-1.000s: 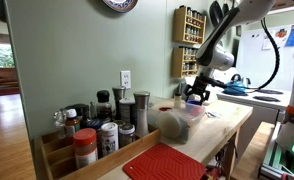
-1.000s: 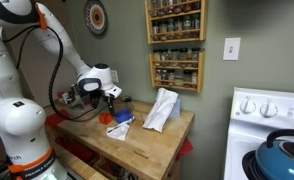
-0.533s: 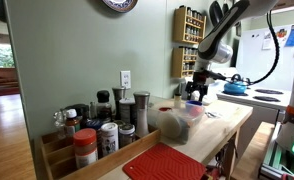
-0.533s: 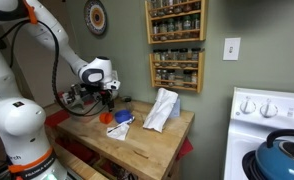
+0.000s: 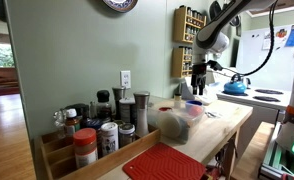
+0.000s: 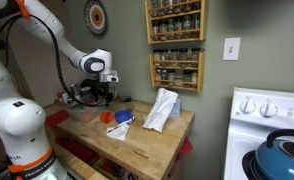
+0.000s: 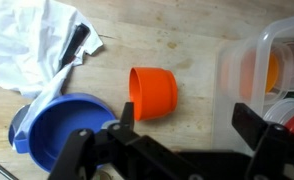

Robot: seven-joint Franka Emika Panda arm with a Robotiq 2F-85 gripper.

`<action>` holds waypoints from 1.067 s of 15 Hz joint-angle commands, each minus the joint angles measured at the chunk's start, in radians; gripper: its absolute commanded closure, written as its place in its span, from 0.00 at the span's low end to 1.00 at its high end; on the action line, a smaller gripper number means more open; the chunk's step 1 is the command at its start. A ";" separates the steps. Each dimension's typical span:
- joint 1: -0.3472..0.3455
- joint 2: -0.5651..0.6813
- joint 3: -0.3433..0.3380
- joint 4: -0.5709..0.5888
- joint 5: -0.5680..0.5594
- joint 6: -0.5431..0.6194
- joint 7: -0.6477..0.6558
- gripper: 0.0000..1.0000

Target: Remove the blue cup from the clear case, put it on the table, remove the orange cup from the blue cup and put it on the table turned over

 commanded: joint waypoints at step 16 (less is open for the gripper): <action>0.086 -0.010 -0.009 -0.075 -0.004 0.012 -0.724 0.00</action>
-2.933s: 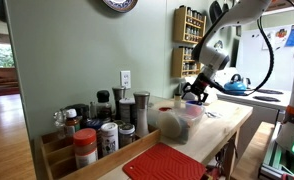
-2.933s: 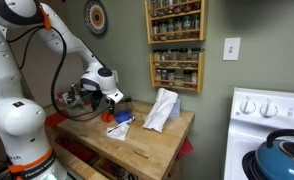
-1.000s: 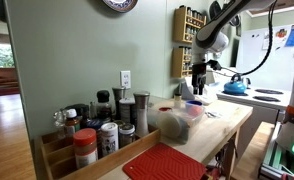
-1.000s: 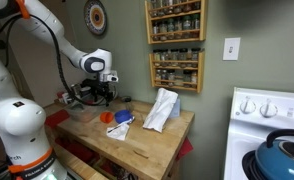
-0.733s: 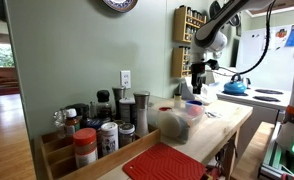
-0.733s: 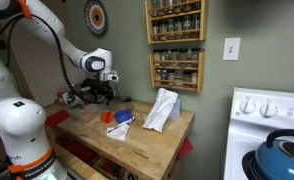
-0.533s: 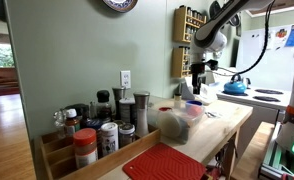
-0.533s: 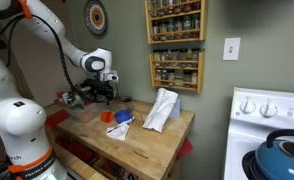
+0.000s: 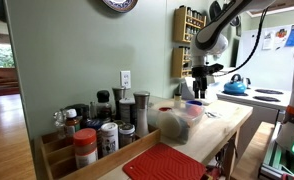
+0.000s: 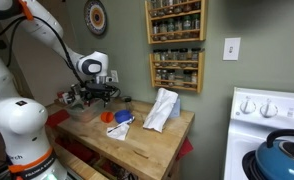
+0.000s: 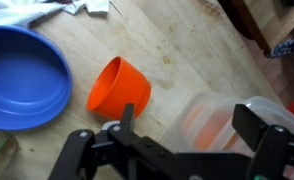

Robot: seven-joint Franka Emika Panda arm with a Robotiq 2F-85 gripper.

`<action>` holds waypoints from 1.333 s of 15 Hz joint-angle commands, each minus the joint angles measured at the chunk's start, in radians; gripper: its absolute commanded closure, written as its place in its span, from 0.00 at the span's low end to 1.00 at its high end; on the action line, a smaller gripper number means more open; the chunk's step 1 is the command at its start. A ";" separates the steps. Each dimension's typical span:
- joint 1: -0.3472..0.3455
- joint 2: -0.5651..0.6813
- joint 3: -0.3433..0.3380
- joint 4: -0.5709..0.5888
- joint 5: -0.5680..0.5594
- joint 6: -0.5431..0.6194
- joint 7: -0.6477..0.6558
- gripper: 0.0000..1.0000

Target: Remove the blue cup from the clear case, put it on the table, remove the orange cup from the blue cup and put it on the table turned over

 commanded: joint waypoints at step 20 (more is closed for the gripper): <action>0.048 0.055 -0.001 -0.090 0.032 0.229 -0.655 0.00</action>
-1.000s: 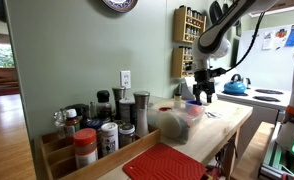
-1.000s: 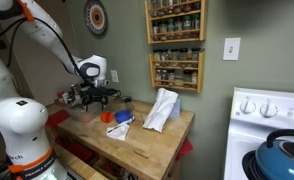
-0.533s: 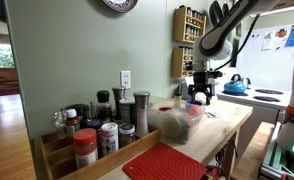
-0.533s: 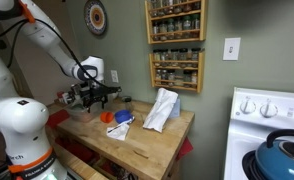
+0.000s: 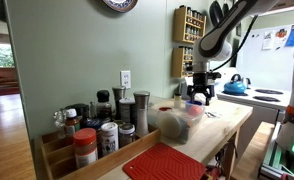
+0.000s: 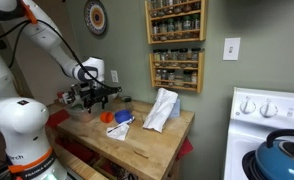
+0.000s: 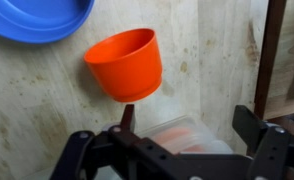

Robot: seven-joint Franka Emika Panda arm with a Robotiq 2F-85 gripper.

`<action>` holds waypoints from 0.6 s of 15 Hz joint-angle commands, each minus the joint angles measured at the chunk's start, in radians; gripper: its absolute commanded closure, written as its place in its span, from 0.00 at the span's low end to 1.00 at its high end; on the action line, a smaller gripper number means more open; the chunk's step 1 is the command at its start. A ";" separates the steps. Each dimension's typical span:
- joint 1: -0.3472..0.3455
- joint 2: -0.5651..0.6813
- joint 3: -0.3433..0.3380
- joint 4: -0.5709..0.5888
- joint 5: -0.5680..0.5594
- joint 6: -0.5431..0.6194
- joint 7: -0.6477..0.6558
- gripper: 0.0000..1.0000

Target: Remove the blue cup from the clear case, put it on the table, remove the orange cup from the blue cup and put it on the table turned over

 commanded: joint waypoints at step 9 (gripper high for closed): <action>-0.017 0.106 0.009 -0.016 -0.015 0.193 -0.162 0.00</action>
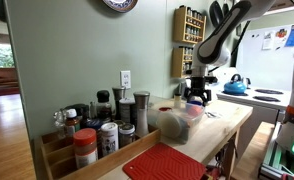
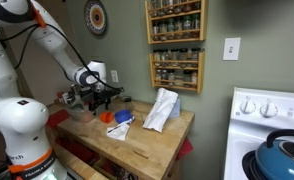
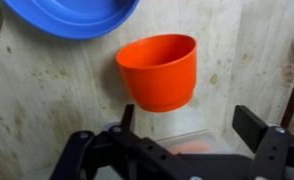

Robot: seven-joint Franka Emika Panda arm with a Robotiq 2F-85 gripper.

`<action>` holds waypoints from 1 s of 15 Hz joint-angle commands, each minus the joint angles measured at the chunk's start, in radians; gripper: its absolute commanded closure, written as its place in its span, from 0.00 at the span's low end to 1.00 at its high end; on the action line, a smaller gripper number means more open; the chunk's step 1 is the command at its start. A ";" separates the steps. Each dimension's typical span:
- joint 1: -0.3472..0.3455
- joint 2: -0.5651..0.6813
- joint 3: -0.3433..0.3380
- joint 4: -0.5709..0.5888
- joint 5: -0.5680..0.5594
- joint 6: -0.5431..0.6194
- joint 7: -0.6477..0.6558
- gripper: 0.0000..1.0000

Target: Remove the blue cup from the clear case, put it on the table, remove the orange cup from the blue cup and put it on the table turned over

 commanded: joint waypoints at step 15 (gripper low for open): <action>-0.055 0.103 0.030 -0.015 -0.238 0.117 -0.004 0.27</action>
